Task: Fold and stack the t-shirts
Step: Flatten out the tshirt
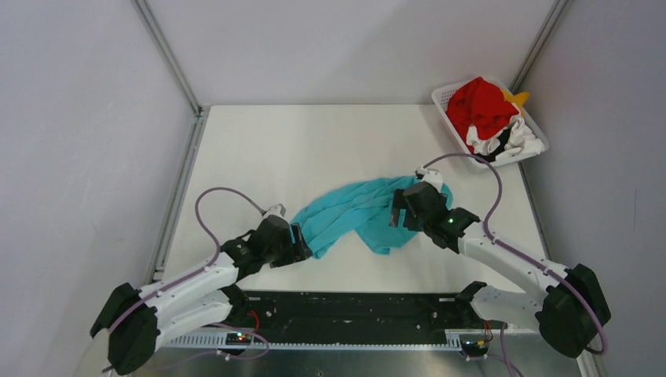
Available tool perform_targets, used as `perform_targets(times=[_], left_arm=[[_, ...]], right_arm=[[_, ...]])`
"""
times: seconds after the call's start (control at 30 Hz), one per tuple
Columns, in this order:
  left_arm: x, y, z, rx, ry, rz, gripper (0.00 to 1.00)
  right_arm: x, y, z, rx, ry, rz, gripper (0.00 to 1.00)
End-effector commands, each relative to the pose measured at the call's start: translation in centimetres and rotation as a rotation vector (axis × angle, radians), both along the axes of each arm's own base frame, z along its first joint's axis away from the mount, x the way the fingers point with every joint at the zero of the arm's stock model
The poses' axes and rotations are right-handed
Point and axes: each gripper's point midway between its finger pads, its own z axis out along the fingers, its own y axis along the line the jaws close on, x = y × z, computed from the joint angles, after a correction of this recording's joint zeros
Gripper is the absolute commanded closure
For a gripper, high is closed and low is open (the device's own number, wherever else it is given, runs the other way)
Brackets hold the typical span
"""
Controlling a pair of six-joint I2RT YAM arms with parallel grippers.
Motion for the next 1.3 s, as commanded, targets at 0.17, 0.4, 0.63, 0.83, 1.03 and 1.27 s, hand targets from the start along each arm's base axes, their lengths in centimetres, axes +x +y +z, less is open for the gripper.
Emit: perform_targets(times=[0.17, 0.4, 0.63, 0.83, 1.03, 1.27], left_arm=[[1.9, -0.9, 0.0, 0.062, -0.022, 0.019, 0.96], [3.6, -0.4, 2.7, 0.059, -0.151, 0.039, 1.0], [4.2, -1.0, 4.6, 0.039, -0.204, 0.002, 1.0], [5.2, -0.5, 5.7, 0.077, -0.247, 0.026, 1.0], [6.2, 0.5, 6.6, 0.115, -0.297, 0.075, 1.0], [8.2, 3.0, 10.2, 0.18, -0.421, 0.216, 1.0]], right_arm=[[0.7, -1.8, -0.6, -0.079, -0.018, -0.063, 0.0], [2.8, -4.6, -1.3, -0.04, 0.005, -0.163, 0.01], [6.6, -4.8, -1.3, 0.017, -0.056, -0.194, 0.13], [8.8, -4.5, -3.0, -0.043, -0.021, -0.2, 0.25], [9.6, -5.6, -3.7, -0.091, -0.006, -0.282, 0.64], [8.5, -7.3, 0.4, -0.136, -0.093, -0.336, 1.0]])
